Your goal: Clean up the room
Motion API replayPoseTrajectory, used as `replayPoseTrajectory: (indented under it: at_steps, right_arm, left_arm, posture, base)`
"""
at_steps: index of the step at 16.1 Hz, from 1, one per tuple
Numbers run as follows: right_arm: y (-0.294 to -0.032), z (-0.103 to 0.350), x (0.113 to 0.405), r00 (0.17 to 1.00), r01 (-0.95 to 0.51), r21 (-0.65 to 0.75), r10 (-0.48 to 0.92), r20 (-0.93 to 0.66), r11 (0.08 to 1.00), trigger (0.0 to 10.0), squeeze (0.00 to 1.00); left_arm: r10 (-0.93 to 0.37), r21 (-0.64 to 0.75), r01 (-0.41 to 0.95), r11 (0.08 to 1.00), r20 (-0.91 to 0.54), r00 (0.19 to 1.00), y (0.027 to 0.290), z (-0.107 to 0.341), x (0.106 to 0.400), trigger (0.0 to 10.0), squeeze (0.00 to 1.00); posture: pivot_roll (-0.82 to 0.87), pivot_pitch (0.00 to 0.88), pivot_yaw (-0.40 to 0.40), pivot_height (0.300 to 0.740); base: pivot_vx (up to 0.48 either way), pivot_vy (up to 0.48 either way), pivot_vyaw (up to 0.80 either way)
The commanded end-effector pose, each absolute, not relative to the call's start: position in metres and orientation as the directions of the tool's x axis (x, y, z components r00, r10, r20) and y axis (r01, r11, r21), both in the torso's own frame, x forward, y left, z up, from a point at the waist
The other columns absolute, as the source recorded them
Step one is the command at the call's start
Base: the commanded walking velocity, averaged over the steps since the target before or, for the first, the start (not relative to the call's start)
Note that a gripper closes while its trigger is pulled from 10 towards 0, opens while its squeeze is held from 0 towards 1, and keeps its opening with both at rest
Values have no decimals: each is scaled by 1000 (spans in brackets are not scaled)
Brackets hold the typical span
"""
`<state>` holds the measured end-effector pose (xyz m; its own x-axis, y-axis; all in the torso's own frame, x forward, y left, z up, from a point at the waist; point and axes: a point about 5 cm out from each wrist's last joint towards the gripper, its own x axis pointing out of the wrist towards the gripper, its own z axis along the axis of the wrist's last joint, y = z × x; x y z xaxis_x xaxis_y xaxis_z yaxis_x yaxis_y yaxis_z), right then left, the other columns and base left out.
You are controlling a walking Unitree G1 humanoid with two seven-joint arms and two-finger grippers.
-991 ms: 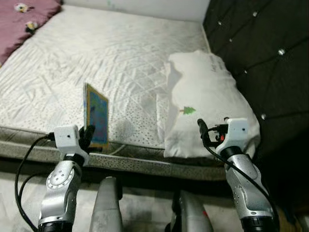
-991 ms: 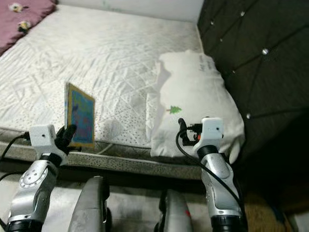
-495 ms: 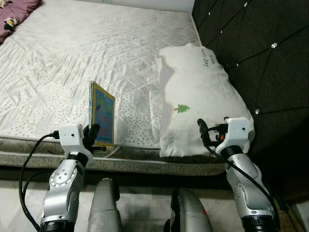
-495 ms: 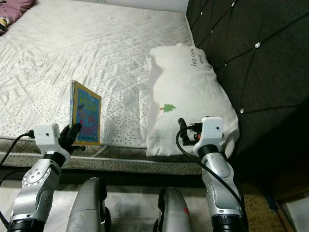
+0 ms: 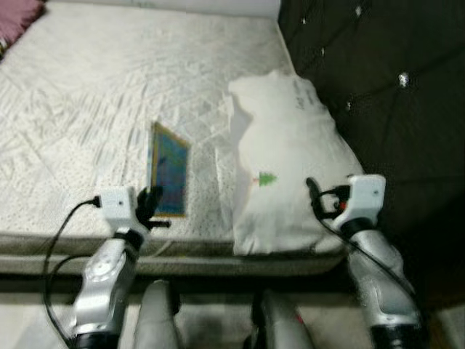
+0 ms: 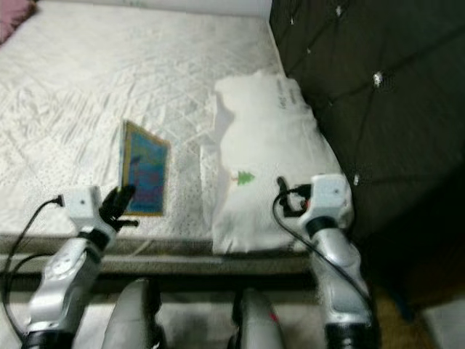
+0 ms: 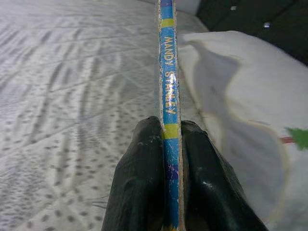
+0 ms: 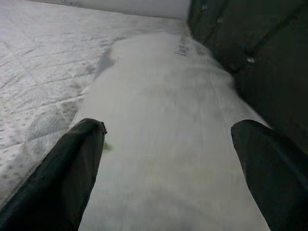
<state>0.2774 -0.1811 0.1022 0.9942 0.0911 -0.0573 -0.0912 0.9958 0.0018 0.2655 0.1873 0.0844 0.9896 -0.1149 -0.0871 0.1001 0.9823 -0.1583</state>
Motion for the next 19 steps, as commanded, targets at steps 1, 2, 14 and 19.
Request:
replayPoseTrajectory:
  at_steps: [1,2,14,19]
  right_arm:
    - [-181,106,279,994,-95,-7,95,-48,995,10000,0]
    - [-181,106,278,994,-96,-7,96,-49,995,10000,0]
    - [-189,107,269,991,-117,-37,114,-63,992,10000,0]
    - [-208,111,256,993,-87,-85,80,-81,993,10000,0]
  left_arm:
    - [-90,-150,81,985,-53,994,192,94,268,10000,0]
    - [-87,-154,76,985,-63,994,192,92,268,10000,0]
    - [-87,-369,23,929,-157,984,198,85,302,10000,0]
    - [-229,-482,84,872,-252,940,171,77,319,10000,0]
  posture:
    - [-28,107,-83,627]
    - [-29,104,-83,627]
    - [-72,117,-112,582]
    - [-118,140,-127,582]
  base:
    - [259,0,0]
    - [0,0,0]
    - [0,0,0]
    - [0,0,0]
